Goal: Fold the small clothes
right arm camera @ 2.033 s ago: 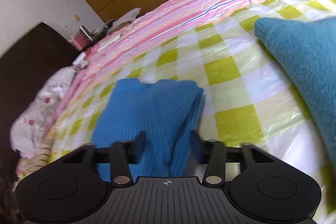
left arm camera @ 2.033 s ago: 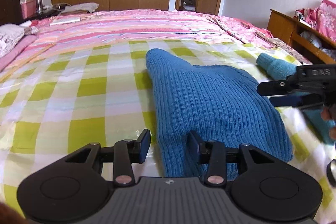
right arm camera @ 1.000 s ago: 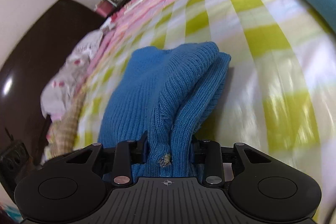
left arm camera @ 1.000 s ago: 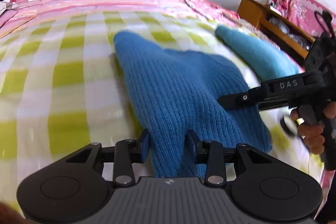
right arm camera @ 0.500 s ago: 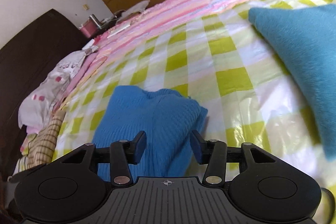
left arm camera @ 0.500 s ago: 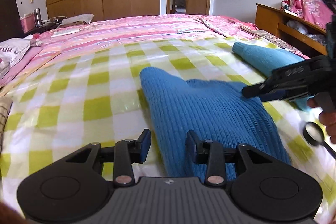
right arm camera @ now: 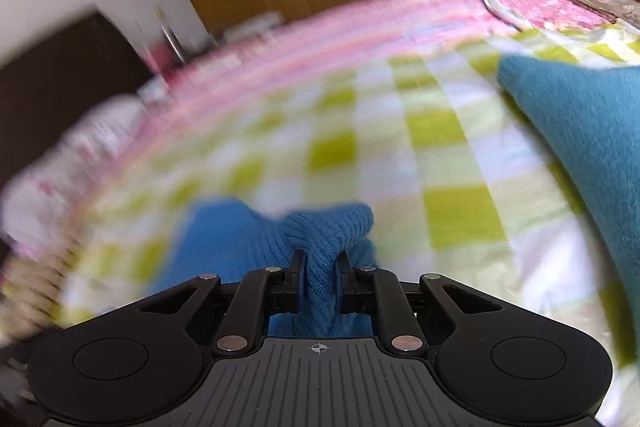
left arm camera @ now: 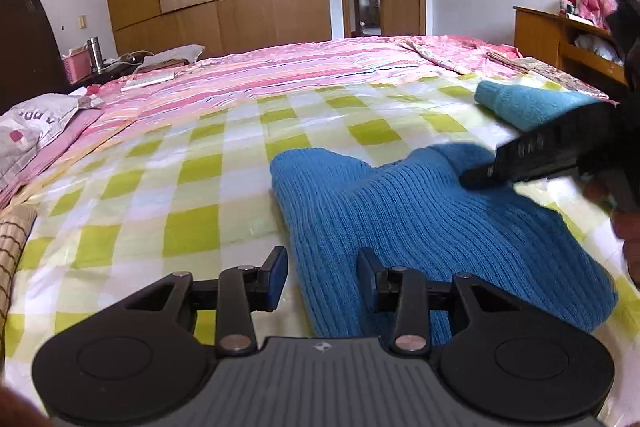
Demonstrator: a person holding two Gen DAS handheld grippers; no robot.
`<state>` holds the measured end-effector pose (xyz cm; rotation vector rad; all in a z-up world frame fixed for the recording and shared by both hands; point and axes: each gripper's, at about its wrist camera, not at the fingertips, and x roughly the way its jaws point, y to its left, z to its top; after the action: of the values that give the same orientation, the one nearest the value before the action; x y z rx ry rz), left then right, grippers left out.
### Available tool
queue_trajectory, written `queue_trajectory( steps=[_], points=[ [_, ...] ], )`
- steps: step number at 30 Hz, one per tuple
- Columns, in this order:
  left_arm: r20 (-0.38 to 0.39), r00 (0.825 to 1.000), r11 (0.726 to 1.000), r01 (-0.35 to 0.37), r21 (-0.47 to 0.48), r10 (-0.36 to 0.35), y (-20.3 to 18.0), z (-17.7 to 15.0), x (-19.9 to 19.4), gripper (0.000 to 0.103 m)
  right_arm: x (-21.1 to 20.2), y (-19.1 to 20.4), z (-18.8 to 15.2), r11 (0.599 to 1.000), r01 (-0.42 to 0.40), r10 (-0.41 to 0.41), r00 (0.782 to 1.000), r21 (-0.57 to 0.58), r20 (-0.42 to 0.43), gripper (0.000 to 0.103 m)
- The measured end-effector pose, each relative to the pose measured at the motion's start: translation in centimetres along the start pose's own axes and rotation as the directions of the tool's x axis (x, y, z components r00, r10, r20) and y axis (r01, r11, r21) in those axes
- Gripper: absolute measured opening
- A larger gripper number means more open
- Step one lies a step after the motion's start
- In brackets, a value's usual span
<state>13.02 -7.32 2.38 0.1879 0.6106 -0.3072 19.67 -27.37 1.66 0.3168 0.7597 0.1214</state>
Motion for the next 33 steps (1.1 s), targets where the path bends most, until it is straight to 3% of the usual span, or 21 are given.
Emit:
queue_trajectory(
  steps=[7,11,14,19,21,23,25,27,30,33],
  points=[
    [-0.010,1.000,1.000,0.020,0.000,-0.020,0.8,0.1,-1.4,0.043,-2.5,-0.1,0.0,0.999,-0.037,0.037,0.999,-0.009,-0.016,0.025],
    [-0.006,1.000,1.000,0.015,-0.013,-0.015,1.0,-0.2,-1.7,0.043,-5.2,0.7,-0.2,0.998,-0.068,0.068,0.997,-0.018,0.028,0.027],
    [-0.011,1.000,1.000,0.015,0.002,-0.015,0.5,-0.4,-1.7,0.043,-5.8,2.5,0.0,0.993,-0.073,0.079,0.995,-0.087,0.067,0.027],
    [-0.010,1.000,1.000,0.012,0.008,-0.012,0.4,-0.4,-1.8,0.043,-2.1,4.2,2.1,0.991,-0.029,0.035,0.998,-0.131,0.045,0.028],
    [-0.009,1.000,1.000,0.016,0.006,-0.016,0.5,-0.4,-1.7,0.043,-1.0,4.7,2.8,0.989,-0.081,0.084,0.996,-0.126,0.020,0.028],
    [-0.007,1.000,1.000,0.021,0.009,-0.021,0.5,-0.5,-1.5,0.043,0.4,5.3,2.8,0.980,-0.139,0.131,0.989,-0.142,-0.068,0.027],
    [-0.005,1.000,1.000,0.028,0.008,-0.028,0.5,-0.5,-1.3,0.043,2.3,5.5,1.9,0.980,-0.096,0.075,0.989,-0.177,-0.124,0.022],
    [-0.004,1.000,1.000,0.023,0.009,-0.023,0.4,-0.6,-1.0,0.044,4.4,5.2,1.2,0.979,-0.033,0.009,0.993,-0.199,-0.118,0.018],
    [-0.002,1.000,0.999,0.003,0.042,-0.003,-0.2,-0.6,-0.7,0.044,6.3,4.7,1.4,0.992,-0.029,0.018,0.995,-0.119,-0.094,0.018],
    [-0.001,1.000,0.999,0.001,0.054,-0.001,-0.2,-0.5,-1.2,0.044,6.6,6.1,1.5,0.983,0.013,-0.029,0.996,-0.183,-0.084,0.019]
  ],
)
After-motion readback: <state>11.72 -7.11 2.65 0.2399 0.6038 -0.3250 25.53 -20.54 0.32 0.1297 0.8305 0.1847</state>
